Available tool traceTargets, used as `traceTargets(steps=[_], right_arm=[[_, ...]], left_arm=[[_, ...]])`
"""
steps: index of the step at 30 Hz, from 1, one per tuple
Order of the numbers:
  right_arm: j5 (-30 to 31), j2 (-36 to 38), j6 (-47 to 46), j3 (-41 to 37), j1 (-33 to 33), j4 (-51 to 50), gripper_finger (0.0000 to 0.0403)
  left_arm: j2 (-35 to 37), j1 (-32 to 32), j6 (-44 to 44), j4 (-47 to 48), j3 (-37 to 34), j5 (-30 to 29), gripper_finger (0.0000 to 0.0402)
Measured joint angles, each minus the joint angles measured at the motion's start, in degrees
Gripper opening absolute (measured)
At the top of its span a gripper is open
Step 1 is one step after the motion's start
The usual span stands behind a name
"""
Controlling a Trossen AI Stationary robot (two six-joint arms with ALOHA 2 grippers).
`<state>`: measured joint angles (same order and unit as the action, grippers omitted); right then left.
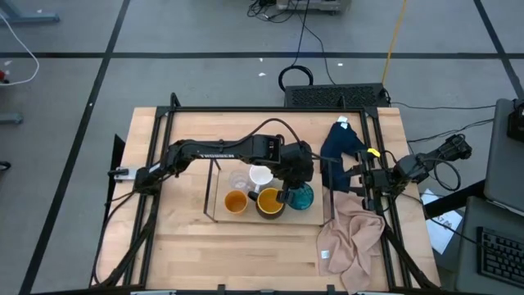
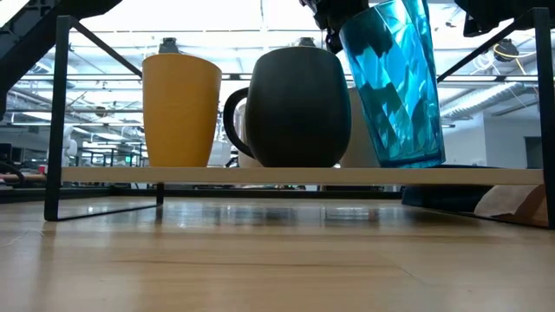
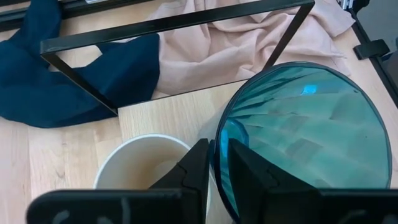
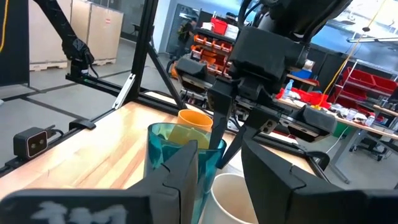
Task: Stack small to large cups/mugs on shelf
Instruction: Align the blue transparent cup with the white cup on the shelf
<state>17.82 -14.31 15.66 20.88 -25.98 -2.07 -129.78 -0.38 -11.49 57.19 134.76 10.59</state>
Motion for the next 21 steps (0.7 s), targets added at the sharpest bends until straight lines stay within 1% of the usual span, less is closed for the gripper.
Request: traceTargets(steps=[7, 10, 21], right_arm=[[0.0, 0.0, 0.0, 0.0, 0.0, 0.0, 0.0116], [0.0, 0.0, 0.0, 0.0, 0.0, 0.0, 0.0116], [0.0, 0.0, 0.0, 0.0, 0.0, -0.2, 0.0116]], left_arm=[[0.0, 0.1, 0.1, 0.0, 0.0, 0.1, 0.0059], [0.0, 0.4, 0.3, 0.0, 0.0, 1.2, 0.0063], [0.0, 0.7, 0.9, -0.4, 0.0, 1.5, 0.0128]])
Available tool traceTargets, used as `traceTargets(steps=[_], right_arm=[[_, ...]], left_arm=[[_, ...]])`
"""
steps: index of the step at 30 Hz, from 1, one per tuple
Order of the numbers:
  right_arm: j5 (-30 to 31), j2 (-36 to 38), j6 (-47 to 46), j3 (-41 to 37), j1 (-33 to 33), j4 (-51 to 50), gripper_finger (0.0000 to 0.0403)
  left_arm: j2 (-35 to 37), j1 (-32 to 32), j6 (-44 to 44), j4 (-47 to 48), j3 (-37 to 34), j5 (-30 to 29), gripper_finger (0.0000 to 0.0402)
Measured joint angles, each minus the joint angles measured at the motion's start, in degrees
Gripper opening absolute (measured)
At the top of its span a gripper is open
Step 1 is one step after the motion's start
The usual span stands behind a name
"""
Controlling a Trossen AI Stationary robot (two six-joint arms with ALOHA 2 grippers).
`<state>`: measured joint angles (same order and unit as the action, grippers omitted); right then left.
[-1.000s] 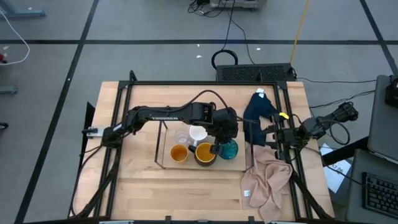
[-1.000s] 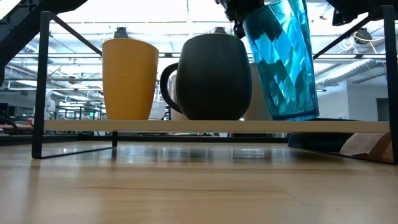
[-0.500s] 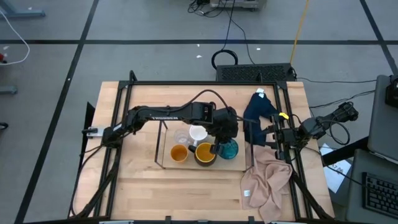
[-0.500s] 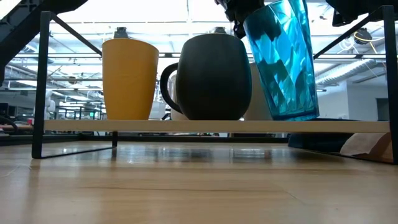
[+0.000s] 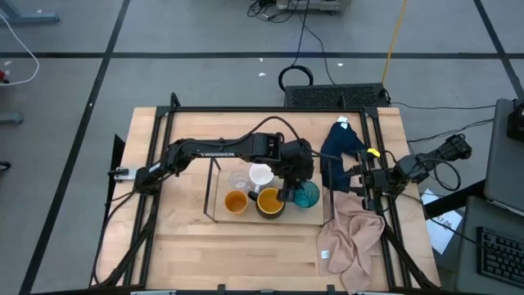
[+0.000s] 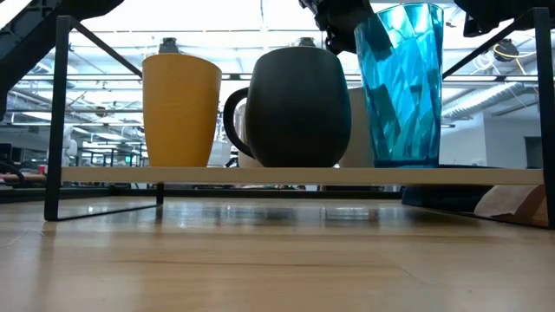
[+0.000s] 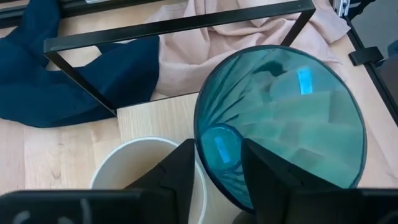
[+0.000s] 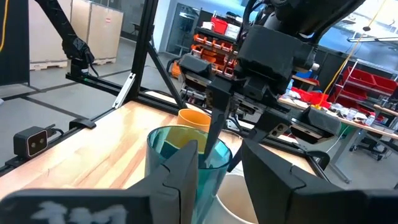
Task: Stack small to large cups/mugs on shelf
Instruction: Align the blue transparent cup with the white cup on the shelf, then return to Home Position
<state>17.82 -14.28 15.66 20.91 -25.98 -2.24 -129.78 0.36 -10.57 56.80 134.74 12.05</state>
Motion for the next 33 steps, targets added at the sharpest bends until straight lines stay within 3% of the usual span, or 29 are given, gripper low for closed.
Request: traceTargets(steps=[7, 20, 26, 33], right_arm=[[0.0, 0.0, 0.0, 0.0, 0.0, 0.0, 0.0116], [0.0, 0.0, 0.0, 0.0, 0.0, 0.7, 0.0116], [0.1, 0.0, -0.1, 0.0, 0.0, 1.1, 0.0116], [0.0, 0.9, -4.1, 2.5, 0.0, -1.0, 0.0116]], left_arm=[[0.3, 0.0, -0.1, -0.8, 0.0, 0.0, 0.0153], [4.6, -1.7, -3.8, -0.6, 0.2, -0.3, 0.0154], [12.3, -5.1, -3.2, 1.4, 0.2, -6.6, 0.0153], [24.1, -12.3, 0.0, 11.1, 0.3, -16.0, 0.0152]])
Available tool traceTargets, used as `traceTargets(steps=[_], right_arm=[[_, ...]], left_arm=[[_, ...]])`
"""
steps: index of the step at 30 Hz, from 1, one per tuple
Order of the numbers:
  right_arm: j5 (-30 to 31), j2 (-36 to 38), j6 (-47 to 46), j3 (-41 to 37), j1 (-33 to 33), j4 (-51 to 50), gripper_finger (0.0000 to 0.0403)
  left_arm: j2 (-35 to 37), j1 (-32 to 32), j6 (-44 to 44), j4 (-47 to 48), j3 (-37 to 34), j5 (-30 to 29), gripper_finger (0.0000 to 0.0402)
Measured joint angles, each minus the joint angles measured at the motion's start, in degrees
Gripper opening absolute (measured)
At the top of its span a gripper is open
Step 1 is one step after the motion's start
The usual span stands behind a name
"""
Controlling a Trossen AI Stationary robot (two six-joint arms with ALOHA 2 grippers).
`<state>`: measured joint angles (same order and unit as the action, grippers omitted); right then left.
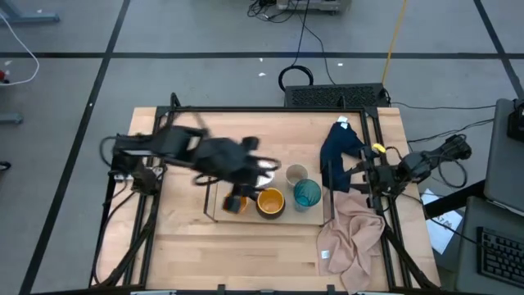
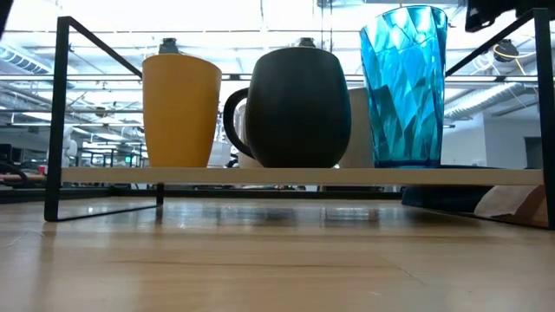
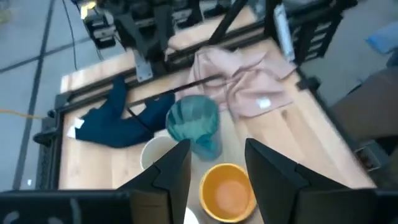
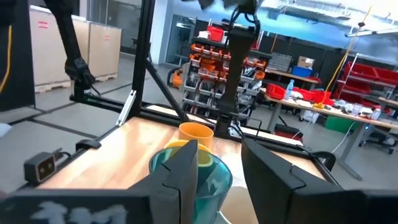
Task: Stack small to large cups/mugs on shelf
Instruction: Return to Home Position
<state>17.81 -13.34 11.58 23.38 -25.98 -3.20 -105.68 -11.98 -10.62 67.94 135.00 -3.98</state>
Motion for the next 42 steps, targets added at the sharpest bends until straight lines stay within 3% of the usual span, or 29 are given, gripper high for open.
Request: traceTargets(steps=[6, 10, 16, 23, 29, 35, 38, 42], right_arm=[[-0.2, 0.3, -3.9, 8.3, 0.0, -11.7, 0.0116], [-0.2, 0.3, -6.2, 11.5, 0.0, -17.1, 0.0116], [-0.3, 0.3, -5.9, 11.7, 0.0, -16.9, 0.0116], [0.0, 0.3, -6.1, 11.7, 0.0, -15.7, 0.0116], [0.2, 0.3, -4.6, 11.7, 0.0, -13.4, 0.0116], [0.5, 0.2, -5.0, 11.7, 0.0, -12.0, 0.0116], [0.7, -0.3, -4.8, 11.7, 0.0, -11.2, 0.0116], [4.4, -1.4, -4.7, 11.7, 0.0, -10.7, 0.0116]], left_arm=[[6.8, -8.3, 6.7, 7.5, -0.8, -11.1, 0.0152], [12.6, -15.2, 13.5, 10.8, -7.5, -21.6, 0.0152], [29.8, -24.3, 26.9, 7.9, -28.2, -36.4, 0.0152], [52.0, -33.0, 35.6, -9.8, -62.8, -42.4, 0.0152], [68.2, -37.6, 31.0, -39.7, -92.2, -42.3, 0.0152], [76.1, -38.3, 14.0, -76.1, -113.0, -33.6, 0.0152], [78.3, -35.9, 8.1, -83.2, -118.8, -31.3, 0.0152], [82.6, -30.0, 6.5, -83.5, -121.7, -29.2, 0.0152]])
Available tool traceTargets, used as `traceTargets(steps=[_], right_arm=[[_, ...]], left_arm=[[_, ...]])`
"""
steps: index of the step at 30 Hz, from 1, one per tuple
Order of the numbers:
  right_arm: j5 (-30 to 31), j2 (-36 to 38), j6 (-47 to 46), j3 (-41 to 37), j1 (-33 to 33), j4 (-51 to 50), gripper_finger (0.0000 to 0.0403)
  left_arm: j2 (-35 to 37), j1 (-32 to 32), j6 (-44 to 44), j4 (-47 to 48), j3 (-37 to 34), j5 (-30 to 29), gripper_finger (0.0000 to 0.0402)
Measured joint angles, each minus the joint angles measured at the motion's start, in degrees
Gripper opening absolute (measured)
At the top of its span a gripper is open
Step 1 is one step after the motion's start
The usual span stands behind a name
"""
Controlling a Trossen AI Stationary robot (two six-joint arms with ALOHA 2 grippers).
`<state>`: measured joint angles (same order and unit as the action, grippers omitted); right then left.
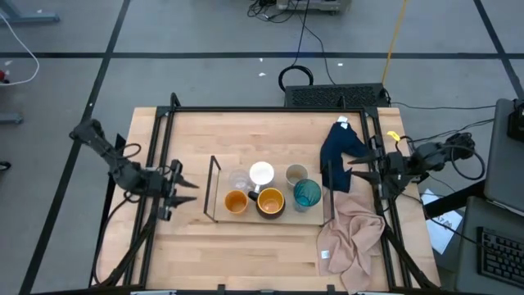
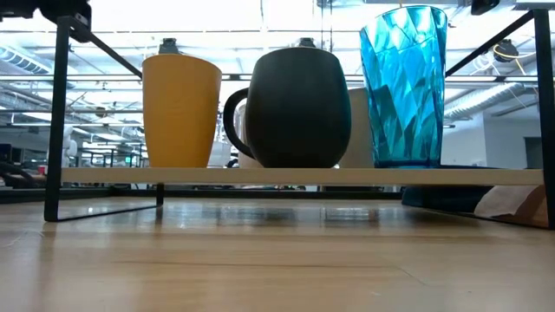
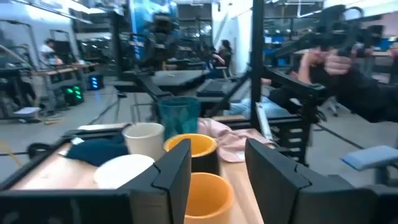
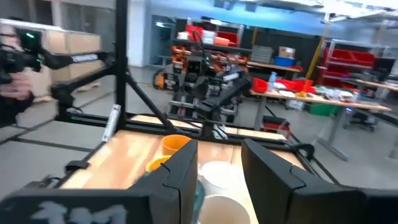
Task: Stack small to large cups/mugs on shelf
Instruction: Return to Home Position
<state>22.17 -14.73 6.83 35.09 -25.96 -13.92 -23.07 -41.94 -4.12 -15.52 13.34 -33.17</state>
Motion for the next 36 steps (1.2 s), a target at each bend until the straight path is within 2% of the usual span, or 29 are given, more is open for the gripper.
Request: traceTargets(steps=[8, 12, 19, 26, 36], right_arm=[[0.6, -3.4, 0.2, 0.0, 0.0, 2.8, 0.0116], [0.6, -4.7, 1.4, 0.0, 0.0, 3.4, 0.0116], [2.1, -5.8, 1.4, 0.0, 0.0, 3.4, 0.0116], [2.1, -6.0, -0.2, 0.0, 0.0, 3.4, 0.0116], [2.1, -6.0, -0.5, 0.0, 0.0, 3.4, 0.0116]], left_arm=[[6.8, 14.0, -0.7, 8.4, 0.3, 9.9, 0.0152], [7.7, 20.8, 1.2, 11.2, 0.3, 16.9, 0.0152], [7.7, 29.7, 2.4, 14.1, 0.2, 24.0, 0.0152], [10.3, 34.8, 3.0, 8.3, -5.8, 27.9, 0.0152], [16.1, 35.6, 5.9, 9.4, -10.8, 28.6, 0.0152]])
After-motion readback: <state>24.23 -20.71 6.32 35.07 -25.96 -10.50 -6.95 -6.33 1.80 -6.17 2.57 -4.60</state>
